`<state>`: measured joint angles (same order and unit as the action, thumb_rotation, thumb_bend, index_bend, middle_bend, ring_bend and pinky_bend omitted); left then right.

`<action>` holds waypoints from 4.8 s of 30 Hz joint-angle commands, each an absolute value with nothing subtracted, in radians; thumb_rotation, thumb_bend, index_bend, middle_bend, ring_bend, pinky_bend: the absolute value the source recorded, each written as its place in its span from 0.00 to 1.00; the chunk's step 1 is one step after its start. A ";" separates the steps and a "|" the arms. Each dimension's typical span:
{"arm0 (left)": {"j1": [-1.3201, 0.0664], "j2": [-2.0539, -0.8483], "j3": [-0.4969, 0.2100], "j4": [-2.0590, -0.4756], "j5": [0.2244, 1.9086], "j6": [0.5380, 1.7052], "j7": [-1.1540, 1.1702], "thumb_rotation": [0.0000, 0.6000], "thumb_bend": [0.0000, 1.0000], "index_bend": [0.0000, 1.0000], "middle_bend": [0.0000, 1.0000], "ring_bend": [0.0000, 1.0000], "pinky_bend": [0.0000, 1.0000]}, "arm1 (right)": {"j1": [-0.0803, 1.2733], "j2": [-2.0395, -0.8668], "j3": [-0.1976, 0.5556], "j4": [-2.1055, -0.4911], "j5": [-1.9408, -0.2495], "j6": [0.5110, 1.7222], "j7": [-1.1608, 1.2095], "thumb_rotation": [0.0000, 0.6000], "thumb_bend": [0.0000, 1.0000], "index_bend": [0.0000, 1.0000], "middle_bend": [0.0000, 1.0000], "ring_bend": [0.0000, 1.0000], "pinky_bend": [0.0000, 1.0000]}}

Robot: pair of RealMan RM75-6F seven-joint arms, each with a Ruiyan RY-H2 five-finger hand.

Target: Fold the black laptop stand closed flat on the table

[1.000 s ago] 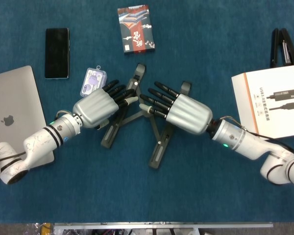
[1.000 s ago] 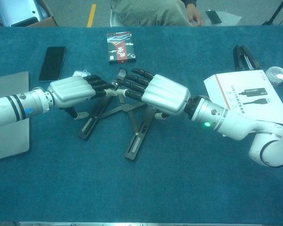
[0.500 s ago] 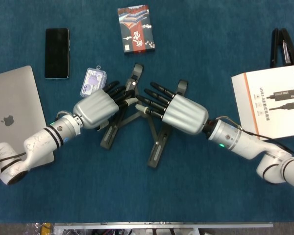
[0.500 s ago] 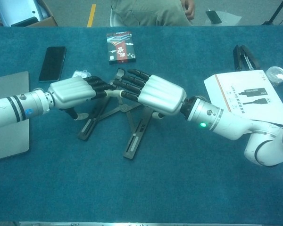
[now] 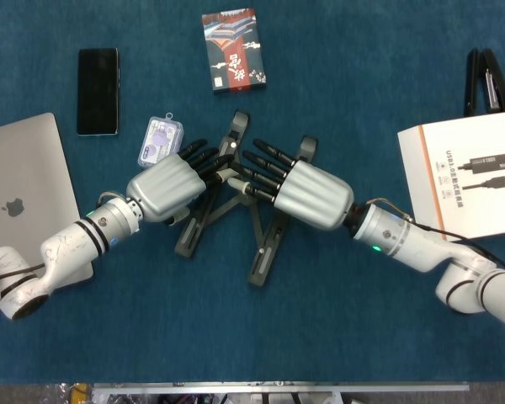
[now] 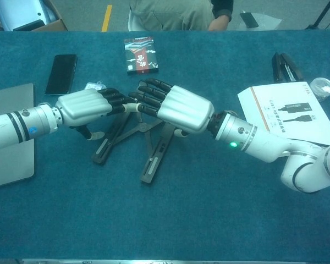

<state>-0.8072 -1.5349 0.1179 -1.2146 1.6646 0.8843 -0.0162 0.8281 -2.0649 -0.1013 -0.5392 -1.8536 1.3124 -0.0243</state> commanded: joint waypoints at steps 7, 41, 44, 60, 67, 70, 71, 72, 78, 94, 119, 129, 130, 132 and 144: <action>-0.808 -1.531 0.122 -1.223 1.659 0.873 -0.034 1.00 0.34 0.00 0.00 0.00 0.00 | 0.835 -2.077 -0.106 -0.517 -1.851 1.312 -0.014 1.00 0.00 0.00 0.00 0.00 0.00; -0.813 -1.514 0.143 -1.253 1.692 0.900 -0.185 1.00 0.34 0.00 0.00 0.00 0.00 | 0.858 -2.149 -0.115 -0.393 -1.843 1.353 0.030 1.00 0.00 0.00 0.00 0.00 0.00; -0.815 -1.513 0.145 -1.256 1.691 0.898 -0.205 1.00 0.34 0.00 0.00 0.00 0.00 | 0.859 -2.159 -0.117 -0.373 -1.842 1.358 0.037 1.00 0.00 0.00 0.00 0.00 0.00; -0.808 -1.487 0.142 -1.262 1.690 0.908 -0.149 1.00 0.34 0.00 0.00 0.00 0.00 | 0.860 -2.171 -0.134 -0.342 -1.841 1.386 0.073 1.00 0.00 0.00 0.00 0.00 0.00; -0.790 -1.419 0.133 -1.345 1.653 0.908 -0.066 1.00 0.34 0.00 0.00 0.00 0.00 | 0.878 -2.064 -0.137 -0.506 -1.833 1.361 0.153 1.00 0.00 0.00 0.00 0.00 0.00; -0.776 -1.377 0.122 -1.400 1.635 0.926 -0.023 1.00 0.34 0.00 0.00 0.00 0.00 | 0.910 -1.972 -0.132 -0.647 -1.827 1.316 0.197 1.00 0.00 0.00 0.00 0.00 0.00; -0.771 -1.364 0.118 -1.417 1.629 0.932 -0.012 1.00 0.34 0.00 0.00 0.00 0.00 | 0.923 -1.944 -0.132 -0.688 -1.827 1.299 0.205 1.00 0.00 0.00 0.00 0.00 0.00; -0.766 -1.347 0.113 -1.440 1.620 0.940 0.004 1.00 0.34 0.00 0.00 0.00 0.00 | 0.937 -1.908 -0.128 -0.746 -1.820 1.272 0.217 1.00 0.00 0.00 0.00 0.00 0.00; -0.732 -1.273 0.088 -1.537 1.585 0.986 0.071 1.00 0.34 0.00 0.00 0.00 0.00 | 0.989 -1.763 -0.093 -0.998 -1.762 1.130 0.260 1.00 0.00 0.00 0.00 0.00 0.00; -0.642 -1.177 0.049 -1.655 1.535 1.089 0.146 1.00 0.34 0.00 0.00 0.00 0.00 | 1.183 -1.599 -0.052 -1.218 -1.729 0.793 0.412 1.00 0.00 0.00 0.00 0.00 0.00; -0.584 -1.168 0.031 -1.636 1.543 1.109 0.104 1.00 0.34 0.00 0.00 0.00 0.00 | 1.306 -1.720 -0.123 -1.097 -1.818 0.674 0.335 1.00 0.00 0.00 0.00 0.00 0.00; -0.570 -1.168 0.025 -1.627 1.547 1.110 0.087 1.00 0.34 0.00 0.00 0.00 0.00 | 1.332 -1.752 -0.135 -1.054 -1.820 0.665 0.353 1.00 0.00 0.00 0.00 0.00 0.00; -0.569 -1.168 0.024 -1.627 1.546 1.110 0.086 1.00 0.34 0.00 0.00 0.00 0.00 | 1.336 -1.754 -0.136 -1.051 -1.820 0.662 0.354 1.00 0.00 0.00 0.00 0.00 0.00; -0.567 -1.168 0.022 -1.626 1.547 1.112 0.084 1.00 0.34 0.00 0.00 0.00 0.00 | 1.341 -1.756 -0.140 -1.047 -1.820 0.656 0.357 1.00 0.00 0.00 0.00 0.00 0.00; -0.558 -1.170 0.015 -1.622 1.555 1.113 0.075 1.00 0.34 0.00 0.00 0.00 0.00 | 1.358 -1.768 -0.147 -1.033 -1.806 0.647 0.374 1.00 0.00 0.00 0.00 0.00 0.00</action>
<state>-0.5580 -1.1697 0.0158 -1.6215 1.5546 1.1126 0.0755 1.3578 -1.7678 -0.1468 -1.0337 -1.8062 0.6475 0.3732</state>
